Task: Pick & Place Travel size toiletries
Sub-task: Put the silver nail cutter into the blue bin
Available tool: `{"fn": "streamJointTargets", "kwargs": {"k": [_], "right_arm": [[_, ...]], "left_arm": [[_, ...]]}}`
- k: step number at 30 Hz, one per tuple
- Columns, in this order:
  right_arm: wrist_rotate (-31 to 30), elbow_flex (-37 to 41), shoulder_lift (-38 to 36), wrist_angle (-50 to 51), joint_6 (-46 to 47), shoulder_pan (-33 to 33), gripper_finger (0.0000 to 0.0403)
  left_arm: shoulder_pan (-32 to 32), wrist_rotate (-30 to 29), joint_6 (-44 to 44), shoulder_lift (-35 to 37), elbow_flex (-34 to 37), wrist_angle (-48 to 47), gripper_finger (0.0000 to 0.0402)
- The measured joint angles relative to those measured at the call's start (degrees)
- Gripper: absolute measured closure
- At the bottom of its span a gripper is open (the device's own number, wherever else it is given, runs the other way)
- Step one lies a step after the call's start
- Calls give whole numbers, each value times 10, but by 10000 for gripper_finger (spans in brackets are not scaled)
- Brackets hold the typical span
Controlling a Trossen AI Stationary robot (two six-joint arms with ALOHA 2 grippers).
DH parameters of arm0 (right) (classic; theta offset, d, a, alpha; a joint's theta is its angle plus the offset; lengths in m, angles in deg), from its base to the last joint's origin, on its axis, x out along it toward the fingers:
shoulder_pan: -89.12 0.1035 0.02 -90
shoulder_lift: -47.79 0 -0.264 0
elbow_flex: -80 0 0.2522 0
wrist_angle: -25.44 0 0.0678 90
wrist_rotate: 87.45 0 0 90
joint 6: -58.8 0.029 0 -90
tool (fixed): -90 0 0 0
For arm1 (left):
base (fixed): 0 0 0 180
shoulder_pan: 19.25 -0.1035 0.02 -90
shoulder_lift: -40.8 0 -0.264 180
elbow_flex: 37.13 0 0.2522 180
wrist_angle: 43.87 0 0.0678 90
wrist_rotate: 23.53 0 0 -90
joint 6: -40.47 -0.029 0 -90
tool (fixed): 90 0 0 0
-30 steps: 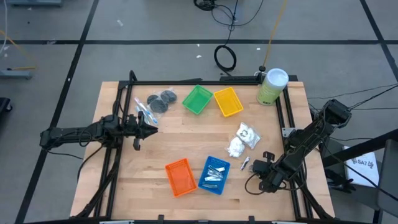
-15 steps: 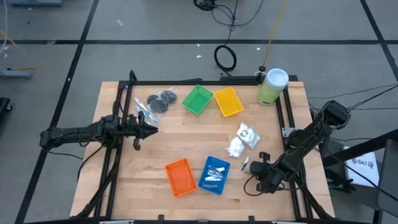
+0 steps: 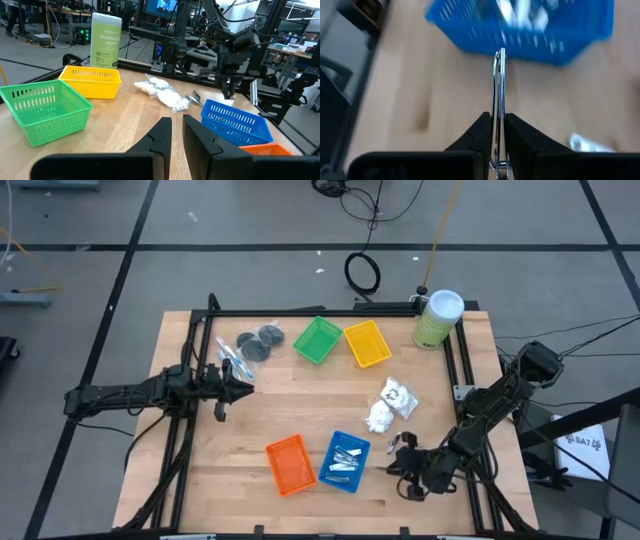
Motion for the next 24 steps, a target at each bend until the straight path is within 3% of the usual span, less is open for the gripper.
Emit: {"fn": "streamJointTargets", "kwargs": {"k": [11, 15, 19, 24], "right_arm": [[-13, -1, -1, -258, -191, -68, 368], [41, -2, -1, -304, -207, -110, 372], [96, -36, -1, -255, -210, -146, 371], [108, -122, 2, -88, -222, -166, 372]], "left_arm": [[0, 0, 0, 0, 0, 0, 357], [0, 0, 0, 0, 0, 0, 357], [0, 0, 0, 0, 0, 0, 357], [0, 0, 0, 0, 0, 0, 357]]}}
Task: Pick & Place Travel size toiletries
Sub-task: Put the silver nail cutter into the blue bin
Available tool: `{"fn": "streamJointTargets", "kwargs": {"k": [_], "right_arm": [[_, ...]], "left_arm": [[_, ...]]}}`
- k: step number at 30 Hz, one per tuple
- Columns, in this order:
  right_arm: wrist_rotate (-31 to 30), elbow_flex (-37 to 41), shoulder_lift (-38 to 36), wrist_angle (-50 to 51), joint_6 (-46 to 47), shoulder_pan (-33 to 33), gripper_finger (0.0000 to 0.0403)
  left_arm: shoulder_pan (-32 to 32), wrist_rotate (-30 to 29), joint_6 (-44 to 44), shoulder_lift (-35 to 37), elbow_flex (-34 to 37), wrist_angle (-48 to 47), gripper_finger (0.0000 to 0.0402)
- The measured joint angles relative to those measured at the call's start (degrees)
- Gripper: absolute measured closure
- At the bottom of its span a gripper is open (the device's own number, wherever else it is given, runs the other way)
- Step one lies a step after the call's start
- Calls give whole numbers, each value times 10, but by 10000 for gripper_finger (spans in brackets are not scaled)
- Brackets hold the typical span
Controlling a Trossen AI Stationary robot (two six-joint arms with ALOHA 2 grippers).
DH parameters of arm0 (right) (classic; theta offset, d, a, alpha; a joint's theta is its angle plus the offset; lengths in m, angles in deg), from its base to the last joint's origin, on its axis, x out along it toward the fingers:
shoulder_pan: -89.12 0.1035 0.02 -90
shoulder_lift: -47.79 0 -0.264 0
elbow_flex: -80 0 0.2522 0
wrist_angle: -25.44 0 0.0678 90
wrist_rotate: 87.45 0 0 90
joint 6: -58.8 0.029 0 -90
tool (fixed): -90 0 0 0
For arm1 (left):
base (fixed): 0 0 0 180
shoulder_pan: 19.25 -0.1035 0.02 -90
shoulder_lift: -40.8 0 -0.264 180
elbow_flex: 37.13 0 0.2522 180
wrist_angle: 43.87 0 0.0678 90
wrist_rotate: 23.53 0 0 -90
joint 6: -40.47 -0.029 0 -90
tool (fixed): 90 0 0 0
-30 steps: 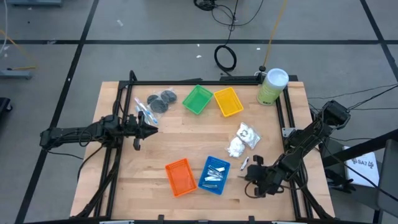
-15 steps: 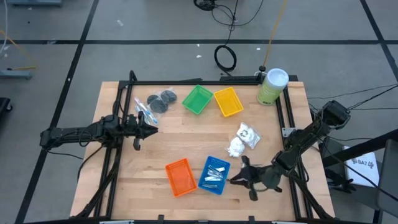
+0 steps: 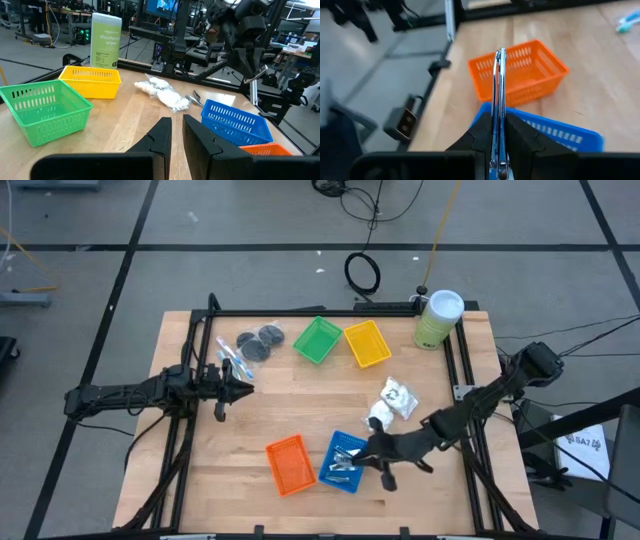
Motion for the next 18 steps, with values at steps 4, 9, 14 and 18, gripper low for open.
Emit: {"fn": "streamJointTargets", "kwargs": {"k": [4, 9, 14, 18], "right_arm": [[0, -44, 24, 99, 0, -15, 371], [0, -46, 61, 124, 3, -30, 370], [2, -46, 84, 128, 4, -36, 370], [1, -46, 92, 127, 4, -36, 370]], "left_arm": [[0, 0, 0, 0, 0, 0, 357], [0, 0, 0, 0, 0, 0, 357], [0, 0, 0, 0, 0, 0, 357], [0, 0, 0, 0, 0, 0, 357]]}}
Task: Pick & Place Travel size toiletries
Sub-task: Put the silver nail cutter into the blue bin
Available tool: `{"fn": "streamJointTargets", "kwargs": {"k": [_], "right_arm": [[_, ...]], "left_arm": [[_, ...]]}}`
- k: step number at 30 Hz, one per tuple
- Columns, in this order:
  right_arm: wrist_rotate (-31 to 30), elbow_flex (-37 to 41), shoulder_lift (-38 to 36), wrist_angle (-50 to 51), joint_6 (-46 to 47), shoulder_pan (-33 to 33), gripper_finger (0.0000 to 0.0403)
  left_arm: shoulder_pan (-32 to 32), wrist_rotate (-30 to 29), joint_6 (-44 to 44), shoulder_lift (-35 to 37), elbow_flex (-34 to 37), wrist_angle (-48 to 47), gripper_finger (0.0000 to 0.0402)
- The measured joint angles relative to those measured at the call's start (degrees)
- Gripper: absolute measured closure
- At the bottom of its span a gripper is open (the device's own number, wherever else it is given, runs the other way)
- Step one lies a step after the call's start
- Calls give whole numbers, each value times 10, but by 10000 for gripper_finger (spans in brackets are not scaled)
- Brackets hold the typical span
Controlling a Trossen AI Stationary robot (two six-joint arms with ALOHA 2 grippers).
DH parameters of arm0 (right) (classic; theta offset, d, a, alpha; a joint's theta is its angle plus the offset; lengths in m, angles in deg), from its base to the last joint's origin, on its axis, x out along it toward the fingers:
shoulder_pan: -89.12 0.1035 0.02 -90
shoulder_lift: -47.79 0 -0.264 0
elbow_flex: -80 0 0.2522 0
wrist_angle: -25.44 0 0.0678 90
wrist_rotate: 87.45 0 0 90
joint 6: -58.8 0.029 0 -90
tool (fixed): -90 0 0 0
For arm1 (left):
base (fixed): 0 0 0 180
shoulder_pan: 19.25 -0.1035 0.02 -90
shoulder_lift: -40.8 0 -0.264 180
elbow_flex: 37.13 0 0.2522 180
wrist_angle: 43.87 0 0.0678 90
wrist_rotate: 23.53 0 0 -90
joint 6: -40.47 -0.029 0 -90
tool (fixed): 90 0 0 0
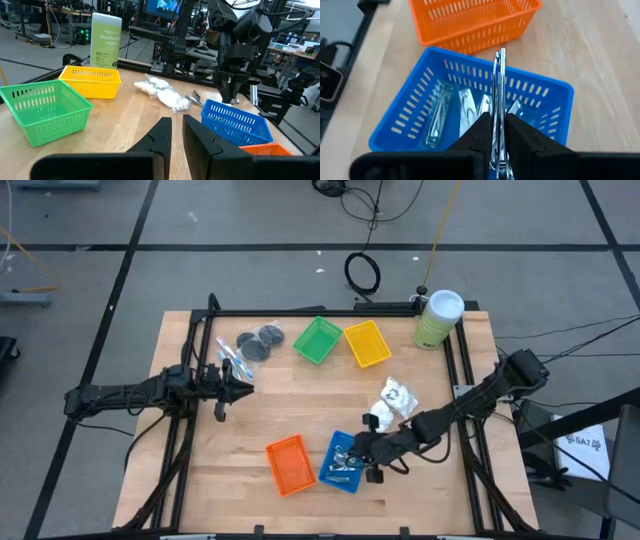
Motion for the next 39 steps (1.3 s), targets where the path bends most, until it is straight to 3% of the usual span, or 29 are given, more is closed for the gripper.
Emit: {"fn": "streamJointTargets", "kwargs": {"k": [15, 25, 32, 39], "right_arm": [[0, 0, 6, -4, 9, -1, 337], [1, 0, 5, -2, -10, -1, 335], [16, 0, -59, 76, -35, 22, 336], [15, 0, -121, 229, 55, 60, 341]], "left_arm": [[0, 0, 0, 0, 0, 0, 357], [0, 0, 0, 0, 0, 0, 357], [0, 0, 0, 0, 0, 0, 357], [0, 0, 0, 0, 0, 0, 357]]}}
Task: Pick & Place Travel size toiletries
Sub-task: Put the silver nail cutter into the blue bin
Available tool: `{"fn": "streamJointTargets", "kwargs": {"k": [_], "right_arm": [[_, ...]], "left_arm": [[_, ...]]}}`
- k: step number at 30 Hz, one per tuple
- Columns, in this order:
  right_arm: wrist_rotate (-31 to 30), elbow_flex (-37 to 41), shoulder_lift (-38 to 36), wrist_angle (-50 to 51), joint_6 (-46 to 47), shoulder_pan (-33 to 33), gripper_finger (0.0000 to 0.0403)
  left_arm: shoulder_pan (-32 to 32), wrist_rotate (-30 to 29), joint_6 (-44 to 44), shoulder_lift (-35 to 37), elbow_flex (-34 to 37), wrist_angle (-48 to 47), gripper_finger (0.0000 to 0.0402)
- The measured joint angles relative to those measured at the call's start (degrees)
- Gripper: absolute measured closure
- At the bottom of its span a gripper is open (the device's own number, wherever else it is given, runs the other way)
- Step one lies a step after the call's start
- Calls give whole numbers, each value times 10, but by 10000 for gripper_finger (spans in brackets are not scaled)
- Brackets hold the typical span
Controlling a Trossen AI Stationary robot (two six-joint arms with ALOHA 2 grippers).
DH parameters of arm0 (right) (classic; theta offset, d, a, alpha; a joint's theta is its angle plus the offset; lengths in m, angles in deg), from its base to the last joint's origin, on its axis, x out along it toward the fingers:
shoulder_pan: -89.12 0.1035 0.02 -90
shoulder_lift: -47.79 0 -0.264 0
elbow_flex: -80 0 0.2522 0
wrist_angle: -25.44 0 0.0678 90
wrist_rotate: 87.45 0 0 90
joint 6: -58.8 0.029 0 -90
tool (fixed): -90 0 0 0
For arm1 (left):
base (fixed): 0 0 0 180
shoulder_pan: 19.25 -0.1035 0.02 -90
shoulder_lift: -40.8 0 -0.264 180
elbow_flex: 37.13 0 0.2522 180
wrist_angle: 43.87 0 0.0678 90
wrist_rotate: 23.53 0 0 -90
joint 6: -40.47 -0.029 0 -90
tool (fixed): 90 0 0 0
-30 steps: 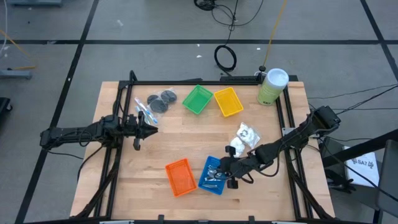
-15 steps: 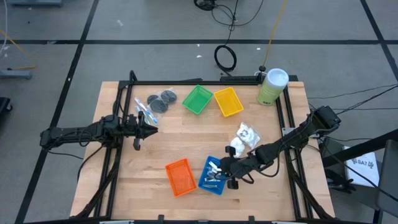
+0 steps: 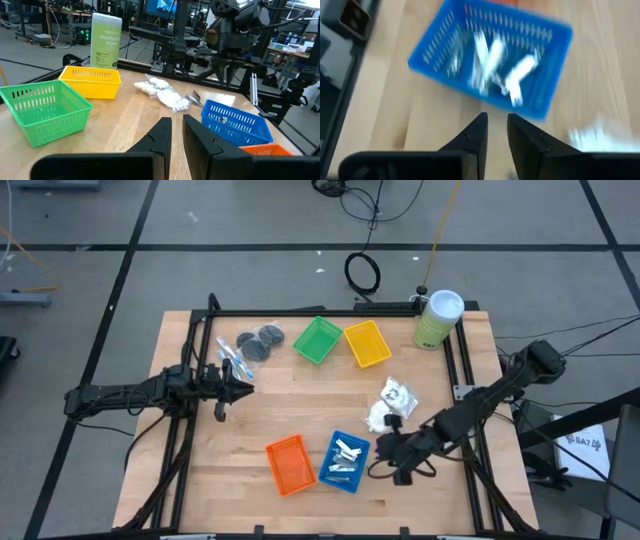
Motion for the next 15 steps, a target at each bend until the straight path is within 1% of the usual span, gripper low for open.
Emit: {"fn": "streamJointTargets", "kwargs": {"k": [4, 6, 10, 15], "right_arm": [[-5, 0, -15, 103, 85, 15, 340], [-18, 7, -18, 129, 125, 24, 336], [-15, 42, -19, 131, 170, 36, 313], [-15, 97, -19, 130, 217, 55, 262]], "left_arm": [[0, 0, 0, 0, 0, 0, 357], [0, 0, 0, 0, 0, -1, 357], [0, 0, 0, 0, 0, -1, 357], [0, 0, 0, 0, 0, 0, 357]]}}
